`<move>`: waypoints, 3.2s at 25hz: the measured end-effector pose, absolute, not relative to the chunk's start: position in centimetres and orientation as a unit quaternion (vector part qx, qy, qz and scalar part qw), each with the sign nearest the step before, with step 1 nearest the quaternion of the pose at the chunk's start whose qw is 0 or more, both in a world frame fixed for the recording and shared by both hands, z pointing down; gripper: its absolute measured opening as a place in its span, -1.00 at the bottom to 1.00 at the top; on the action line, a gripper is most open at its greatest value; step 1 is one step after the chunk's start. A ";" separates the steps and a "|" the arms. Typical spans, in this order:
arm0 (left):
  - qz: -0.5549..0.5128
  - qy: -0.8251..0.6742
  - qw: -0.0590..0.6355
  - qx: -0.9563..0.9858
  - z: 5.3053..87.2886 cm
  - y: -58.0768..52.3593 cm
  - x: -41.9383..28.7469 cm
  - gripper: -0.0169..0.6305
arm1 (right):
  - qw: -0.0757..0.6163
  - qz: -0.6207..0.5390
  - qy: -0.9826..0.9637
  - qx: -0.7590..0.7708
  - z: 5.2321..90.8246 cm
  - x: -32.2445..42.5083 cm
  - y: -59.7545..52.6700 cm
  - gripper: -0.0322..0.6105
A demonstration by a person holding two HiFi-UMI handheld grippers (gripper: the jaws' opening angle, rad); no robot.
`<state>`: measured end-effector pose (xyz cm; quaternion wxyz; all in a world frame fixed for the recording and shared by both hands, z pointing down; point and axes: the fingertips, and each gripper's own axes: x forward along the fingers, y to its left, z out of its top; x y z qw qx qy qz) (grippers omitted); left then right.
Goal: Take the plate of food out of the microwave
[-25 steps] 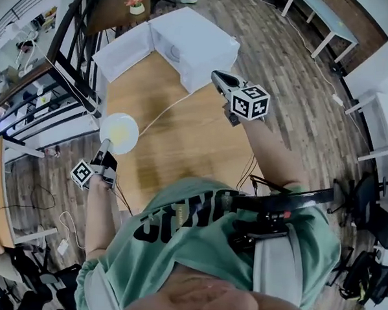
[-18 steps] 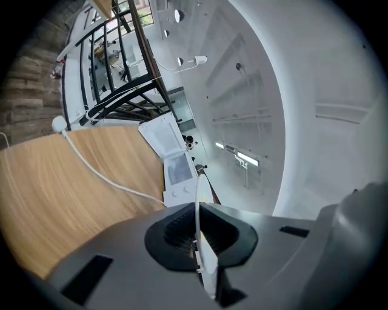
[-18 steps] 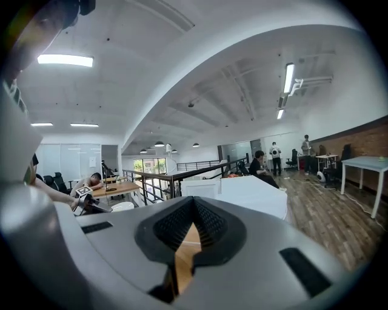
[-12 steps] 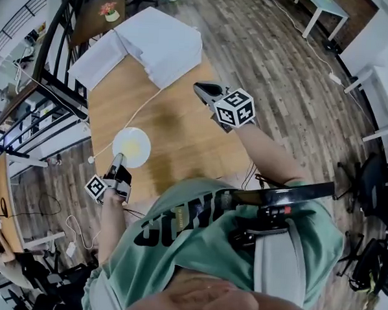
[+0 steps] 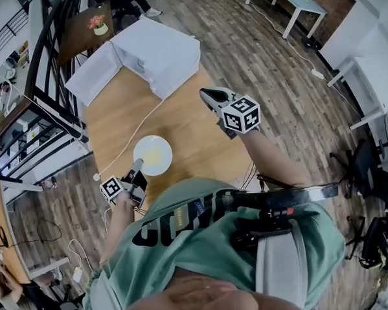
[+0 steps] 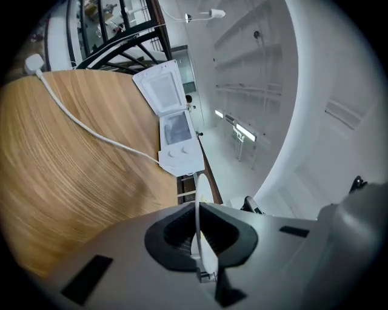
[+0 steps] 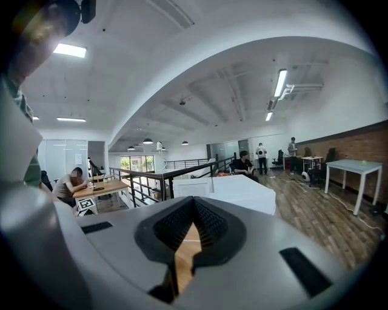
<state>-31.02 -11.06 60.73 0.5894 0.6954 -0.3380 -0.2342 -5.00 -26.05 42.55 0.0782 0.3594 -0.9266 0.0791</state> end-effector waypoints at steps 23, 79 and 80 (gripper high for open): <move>-0.171 -0.380 0.620 0.664 68.8 -17.9 -19.7 -0.90 | 0.058 0.112 -0.931 0.344 46.3 5.0 -33.4 -0.88; 0.163 -0.521 0.394 0.740 74.5 -33.6 -11.8 -0.63 | 0.025 0.170 -0.865 0.470 50.9 27.9 -30.4 -0.88; 0.139 -0.522 0.396 0.743 73.3 -32.8 -12.1 -0.63 | 0.020 0.171 -0.868 0.466 50.8 27.9 -30.3 -0.88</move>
